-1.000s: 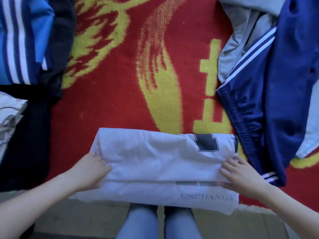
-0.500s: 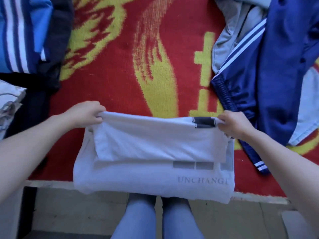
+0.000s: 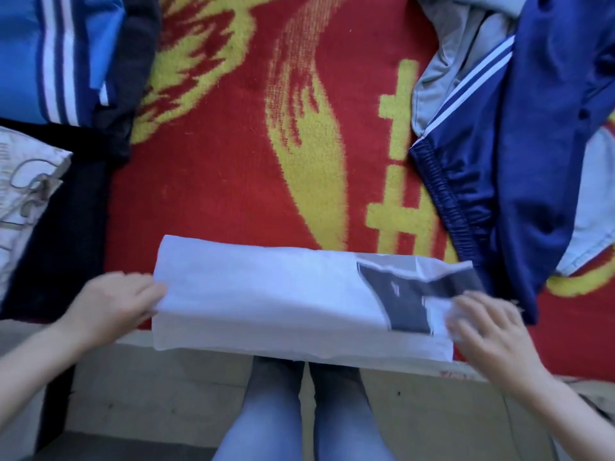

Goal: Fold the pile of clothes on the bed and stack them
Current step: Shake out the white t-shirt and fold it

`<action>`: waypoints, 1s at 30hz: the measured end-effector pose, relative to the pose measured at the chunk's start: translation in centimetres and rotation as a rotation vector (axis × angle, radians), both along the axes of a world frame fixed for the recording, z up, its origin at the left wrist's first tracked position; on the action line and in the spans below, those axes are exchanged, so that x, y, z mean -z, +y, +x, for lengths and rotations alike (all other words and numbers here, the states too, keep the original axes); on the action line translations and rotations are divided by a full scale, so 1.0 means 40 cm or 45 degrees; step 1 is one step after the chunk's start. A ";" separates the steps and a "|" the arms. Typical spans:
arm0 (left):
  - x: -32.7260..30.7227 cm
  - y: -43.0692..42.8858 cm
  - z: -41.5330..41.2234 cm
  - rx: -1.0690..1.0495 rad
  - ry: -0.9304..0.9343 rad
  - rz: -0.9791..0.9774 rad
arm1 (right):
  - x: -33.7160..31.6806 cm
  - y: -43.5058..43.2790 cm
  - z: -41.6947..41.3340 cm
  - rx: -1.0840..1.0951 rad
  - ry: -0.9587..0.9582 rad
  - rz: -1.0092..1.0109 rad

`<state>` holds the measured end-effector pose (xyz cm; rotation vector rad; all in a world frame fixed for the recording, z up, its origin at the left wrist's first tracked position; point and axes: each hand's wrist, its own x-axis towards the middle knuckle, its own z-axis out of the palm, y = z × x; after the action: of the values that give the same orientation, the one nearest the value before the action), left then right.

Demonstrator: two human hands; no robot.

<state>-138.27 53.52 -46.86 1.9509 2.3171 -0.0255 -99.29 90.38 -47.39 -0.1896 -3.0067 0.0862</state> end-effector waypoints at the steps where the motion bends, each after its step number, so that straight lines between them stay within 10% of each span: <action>1: 0.023 -0.034 0.029 -0.018 -0.032 -0.079 | 0.027 -0.027 0.046 -0.001 -0.125 -0.033; 5: 0.080 -0.112 0.114 -0.260 -0.157 -0.298 | 0.085 -0.095 0.140 0.280 -0.494 -0.205; 10: 0.077 -0.057 0.151 -0.571 0.010 -0.216 | 0.107 -0.095 0.037 1.413 -0.453 -0.850; 15: 0.081 0.036 0.175 -0.554 0.028 -0.056 | 0.106 -0.091 -0.044 1.973 -0.314 -1.338; 20: 0.069 0.046 0.166 -0.574 0.002 -0.140 | 0.027 -0.054 -0.075 1.841 -0.296 -1.595; 27: 0.052 -0.011 0.166 -0.822 -0.116 -0.196 | -0.186 -0.227 -0.301 1.129 -0.105 -1.311; 30: 0.048 -0.004 0.171 -1.341 -0.672 -0.087 | -0.237 -0.394 -0.451 0.569 -0.099 -1.492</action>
<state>-131.43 53.36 -48.78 0.4207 2.5431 0.4228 -117.33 74.62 -37.90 -0.9344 -2.4680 1.7523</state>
